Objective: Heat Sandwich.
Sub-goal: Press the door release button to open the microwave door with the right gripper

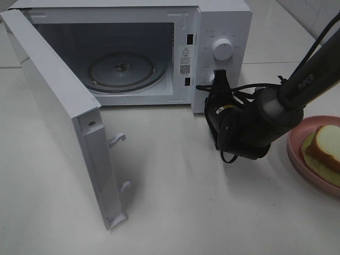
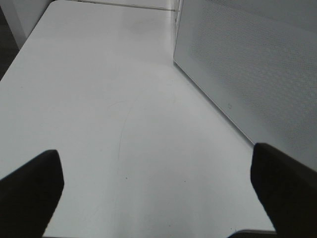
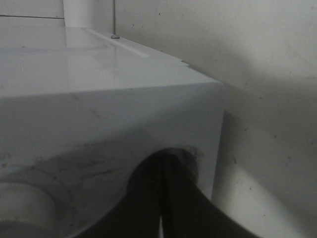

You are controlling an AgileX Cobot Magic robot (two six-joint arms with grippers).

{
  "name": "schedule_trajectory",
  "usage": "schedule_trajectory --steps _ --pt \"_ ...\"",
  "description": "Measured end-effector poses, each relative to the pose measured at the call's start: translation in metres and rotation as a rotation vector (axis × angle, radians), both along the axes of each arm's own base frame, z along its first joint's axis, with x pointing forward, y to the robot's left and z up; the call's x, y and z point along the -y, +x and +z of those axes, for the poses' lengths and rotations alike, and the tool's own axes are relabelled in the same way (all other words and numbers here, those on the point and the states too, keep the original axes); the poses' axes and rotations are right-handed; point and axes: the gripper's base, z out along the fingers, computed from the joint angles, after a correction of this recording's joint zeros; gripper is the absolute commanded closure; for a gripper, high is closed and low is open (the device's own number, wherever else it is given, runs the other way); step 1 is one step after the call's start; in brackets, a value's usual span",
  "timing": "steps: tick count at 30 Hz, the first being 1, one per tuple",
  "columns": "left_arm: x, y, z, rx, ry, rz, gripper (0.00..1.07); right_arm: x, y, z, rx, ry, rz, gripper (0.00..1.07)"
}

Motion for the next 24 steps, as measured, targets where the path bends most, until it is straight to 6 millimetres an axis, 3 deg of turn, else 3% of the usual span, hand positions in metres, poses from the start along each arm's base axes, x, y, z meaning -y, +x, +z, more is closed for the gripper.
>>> schedule_trajectory --steps 24 --pt "0.0 0.0 0.0 0.0 0.0 0.0 0.1 0.0086 -0.0096 0.007 -0.007 -0.107 0.09 1.05"
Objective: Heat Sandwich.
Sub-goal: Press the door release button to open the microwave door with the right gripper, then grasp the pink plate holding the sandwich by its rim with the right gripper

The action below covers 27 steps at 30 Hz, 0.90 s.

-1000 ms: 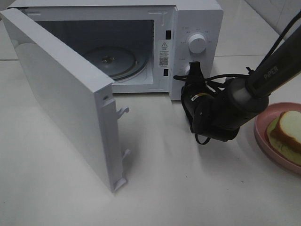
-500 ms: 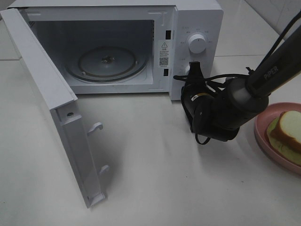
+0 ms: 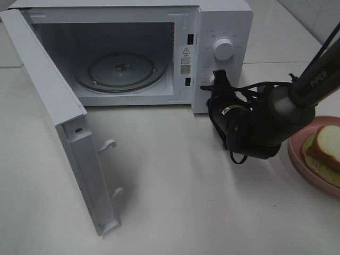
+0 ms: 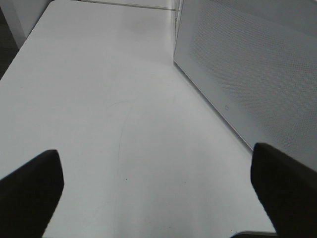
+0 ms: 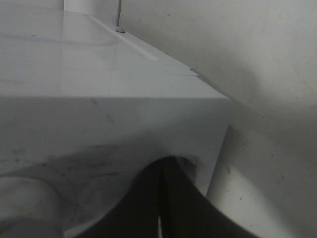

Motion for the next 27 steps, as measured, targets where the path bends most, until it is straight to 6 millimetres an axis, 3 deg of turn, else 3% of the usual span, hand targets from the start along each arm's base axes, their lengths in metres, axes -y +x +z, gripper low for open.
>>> schedule_trajectory --steps 18,27 --pt "0.0 0.0 0.0 0.0 0.0 0.0 0.1 -0.004 -0.046 0.018 0.049 -0.034 0.05 1.04" --pt "0.0 0.0 0.0 0.0 0.0 0.0 0.1 0.007 -0.063 0.027 0.037 -0.046 0.058 1.05"
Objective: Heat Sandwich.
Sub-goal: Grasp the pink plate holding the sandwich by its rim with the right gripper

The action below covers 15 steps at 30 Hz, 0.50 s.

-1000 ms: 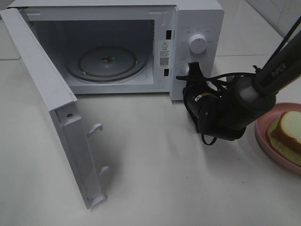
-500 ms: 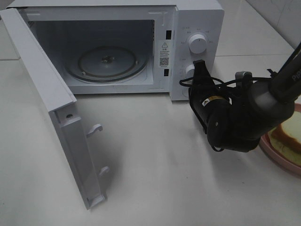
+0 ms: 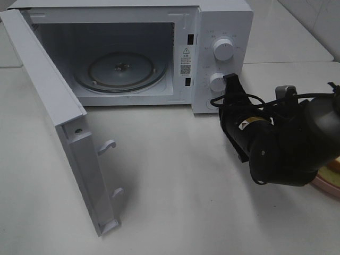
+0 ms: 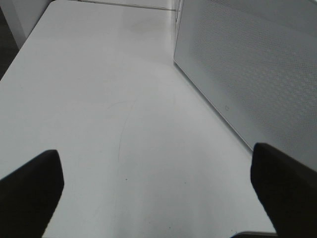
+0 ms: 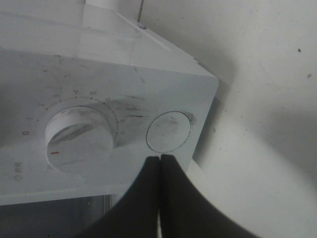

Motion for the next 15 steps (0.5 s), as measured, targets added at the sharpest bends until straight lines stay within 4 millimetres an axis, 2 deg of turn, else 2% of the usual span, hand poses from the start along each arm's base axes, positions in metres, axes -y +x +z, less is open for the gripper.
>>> schedule_trajectory --steps 5,12,15 --pt "0.0 0.0 0.0 0.0 0.0 0.0 0.1 0.005 -0.007 0.013 0.026 -0.115 0.055 1.05" --pt "0.0 0.0 0.0 0.0 0.0 0.0 0.1 0.003 -0.017 0.048 0.019 -0.417 0.277 1.05" --pt "0.0 0.0 0.0 0.0 0.0 0.0 0.1 0.002 -0.021 0.055 0.004 -0.466 0.337 1.05"
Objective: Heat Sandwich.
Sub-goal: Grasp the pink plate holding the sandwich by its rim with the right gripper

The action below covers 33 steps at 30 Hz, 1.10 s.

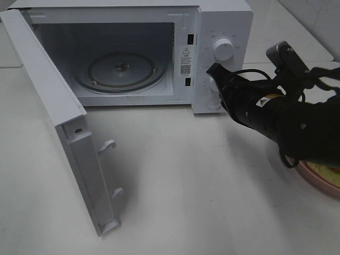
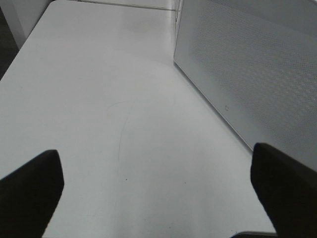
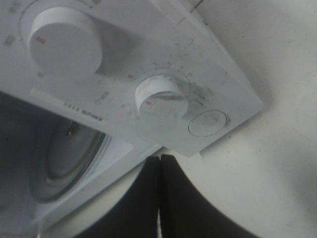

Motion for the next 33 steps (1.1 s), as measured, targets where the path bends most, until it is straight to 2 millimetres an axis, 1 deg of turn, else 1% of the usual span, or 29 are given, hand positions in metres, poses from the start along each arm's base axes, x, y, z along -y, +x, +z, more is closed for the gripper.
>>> schedule_trajectory --steps 1,3,5,8,9,10,11,12,14,15,17,18,19,21,22,23,24,27,28,29,31,33 --pt "0.0 0.0 0.0 0.0 0.0 0.0 0.1 -0.001 -0.005 0.007 -0.019 -0.043 0.059 1.05" --pt "0.0 0.0 0.0 0.0 0.0 0.0 0.1 -0.002 -0.01 0.014 -0.04 -0.092 0.123 1.04" --pt "0.0 0.0 0.0 0.0 0.0 0.0 0.1 -0.002 -0.012 0.015 -0.05 -0.119 0.155 1.04" --pt "0.0 0.0 0.0 0.0 0.0 0.0 0.1 -0.007 -0.017 0.025 -0.069 -0.233 0.3 1.04" --pt "0.0 0.0 0.0 0.0 0.0 0.0 0.1 -0.007 -0.017 0.025 -0.069 -0.233 0.3 1.04" --pt "0.0 0.0 0.0 0.0 0.0 0.0 0.1 -0.009 -0.018 0.028 -0.073 -0.269 0.349 1.04" --pt "0.0 0.0 0.0 0.0 0.0 0.0 0.1 -0.012 -0.018 0.032 -0.105 -0.321 0.444 1.03" --pt "0.0 0.0 0.0 0.0 0.0 0.0 0.1 -0.014 -0.017 0.035 -0.122 -0.339 0.49 1.03" --pt "0.0 0.0 0.0 0.0 0.0 0.0 0.1 -0.015 -0.015 0.039 -0.131 -0.35 0.523 1.03" --pt "0.0 0.0 0.0 0.0 0.0 0.0 0.1 -0.019 -0.012 0.047 -0.163 -0.379 0.606 1.03" --pt "0.0 0.0 0.0 0.0 0.0 0.0 0.1 -0.023 -0.01 0.055 -0.182 -0.411 0.676 1.02" --pt "0.0 0.0 0.0 0.0 0.0 0.0 0.1 -0.023 -0.01 0.055 -0.182 -0.411 0.676 1.02" --pt "0.0 0.0 0.0 0.0 0.0 0.0 0.1 -0.027 -0.007 0.065 -0.201 -0.448 0.744 1.02" --pt "0.0 0.0 0.0 0.0 0.0 0.0 0.1 -0.031 -0.005 0.077 -0.224 -0.482 0.803 1.01" --pt "0.0 0.0 0.0 0.0 0.0 0.0 0.1 -0.033 -0.004 0.084 -0.234 -0.497 0.826 1.01" --pt "0.0 0.0 0.0 0.0 0.0 0.0 0.1 -0.033 -0.004 0.084 -0.234 -0.497 0.826 1.01" --pt "0.0 0.0 0.0 0.0 0.0 0.0 0.1 -0.035 -0.001 0.095 -0.253 -0.517 0.855 1.01" --pt "0.0 0.0 0.0 0.0 0.0 0.0 0.1 -0.036 0.002 0.112 -0.274 -0.551 0.887 1.0" --pt "0.0 0.0 0.0 0.0 0.0 0.0 0.1 -0.036 0.002 0.112 -0.274 -0.551 0.887 1.0" --pt "0.0 0.0 0.0 0.0 0.0 0.0 0.1 -0.034 0.003 0.121 -0.296 -0.561 0.896 0.99" --pt "0.0 0.0 0.0 0.0 0.0 0.0 0.1 -0.027 0.007 0.13 -0.33 -0.567 0.893 0.98" --pt "0.0 0.0 0.0 0.0 0.0 0.0 0.1 -0.024 0.008 0.133 -0.341 -0.567 0.888 0.98"
